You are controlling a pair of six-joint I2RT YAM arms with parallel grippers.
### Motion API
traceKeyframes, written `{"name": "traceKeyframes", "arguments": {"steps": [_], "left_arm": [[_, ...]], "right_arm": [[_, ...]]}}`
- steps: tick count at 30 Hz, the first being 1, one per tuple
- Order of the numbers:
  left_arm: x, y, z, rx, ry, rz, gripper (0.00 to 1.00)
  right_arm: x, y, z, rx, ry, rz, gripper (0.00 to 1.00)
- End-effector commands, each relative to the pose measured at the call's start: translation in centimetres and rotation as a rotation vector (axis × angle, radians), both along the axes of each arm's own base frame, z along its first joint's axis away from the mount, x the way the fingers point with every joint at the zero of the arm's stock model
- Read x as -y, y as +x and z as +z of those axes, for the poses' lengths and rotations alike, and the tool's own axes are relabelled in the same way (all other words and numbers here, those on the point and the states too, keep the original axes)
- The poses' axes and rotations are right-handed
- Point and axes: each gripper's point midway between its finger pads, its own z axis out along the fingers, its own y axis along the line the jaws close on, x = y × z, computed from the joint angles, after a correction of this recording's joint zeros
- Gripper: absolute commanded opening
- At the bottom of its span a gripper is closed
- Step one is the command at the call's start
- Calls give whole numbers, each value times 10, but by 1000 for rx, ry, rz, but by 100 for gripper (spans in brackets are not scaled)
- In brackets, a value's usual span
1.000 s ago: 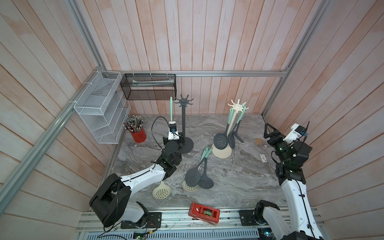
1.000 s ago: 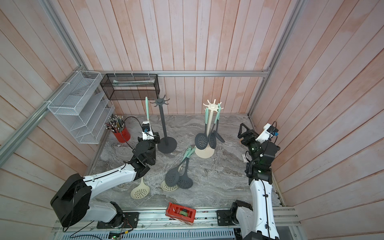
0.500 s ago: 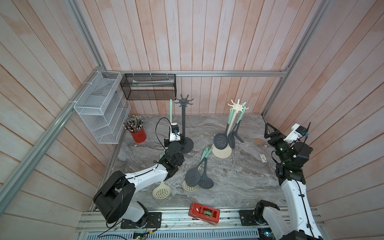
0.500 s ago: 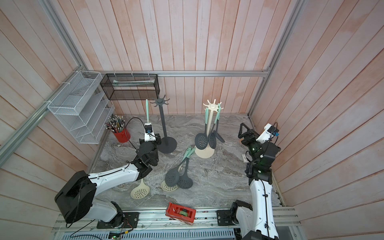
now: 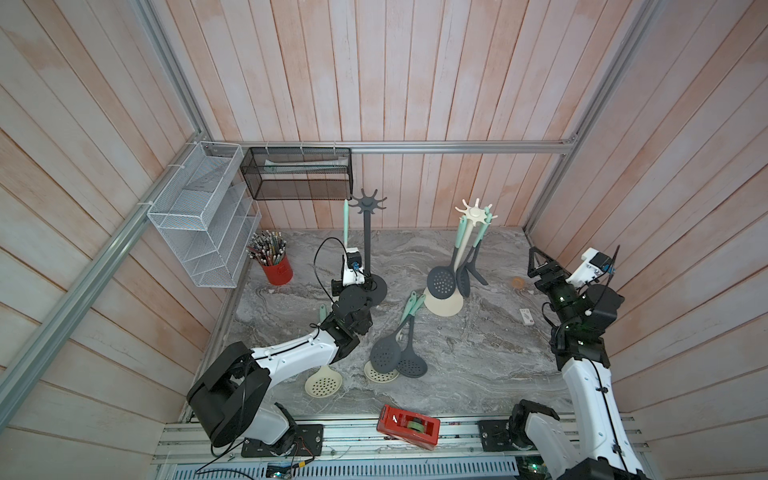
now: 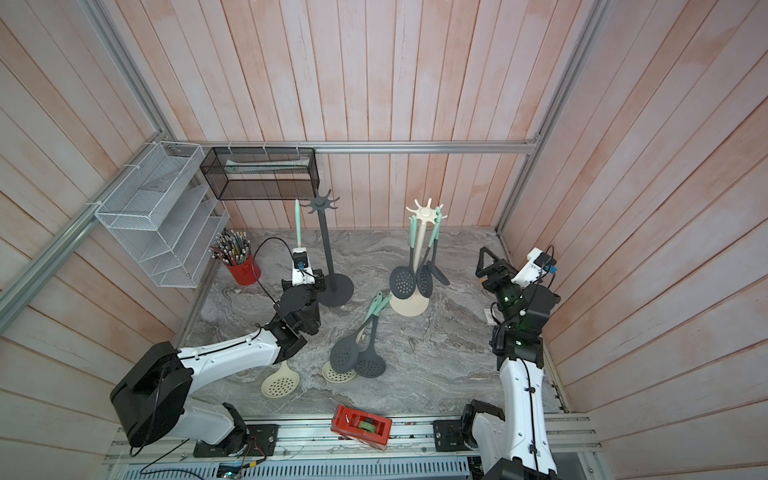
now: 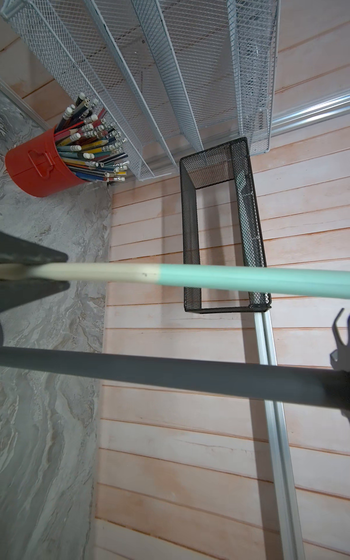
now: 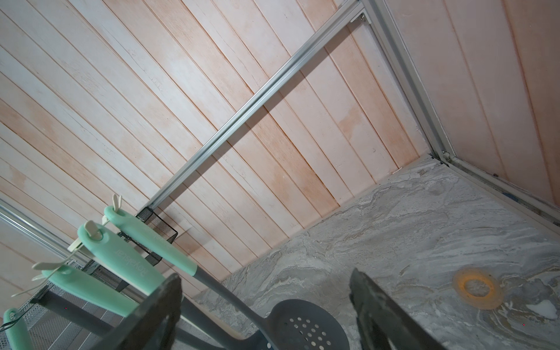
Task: Hang the skimmer on the kitchen utensil rack
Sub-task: Hang the skimmer on the rack.
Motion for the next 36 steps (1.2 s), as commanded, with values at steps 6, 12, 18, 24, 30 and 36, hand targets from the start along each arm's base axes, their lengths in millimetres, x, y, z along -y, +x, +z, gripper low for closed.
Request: {"name": "traceKeyframes", "arguments": {"steps": [6,12,18,24,30,36], "left_arm": [[-6,-7,4,14,-15,21,0],[-6,-7,1,3,4,34,0],[-4,-6,3,6,4,35,0],[-2,-7,6,15,0,27,0],[2,-8,6,15,21,24,0],[4,-6,5,7,41,33,0]], "right_arm": [[-1,-2,5,21,4,12,88],[-2,-3,6,25,6,16,88],[-2,-3,6,25,7,15,88],[-1,-3,9,30,4,13,88],[-1,-2,9,30,9,17,88],[-2,-2,9,30,12,19,88]]}}
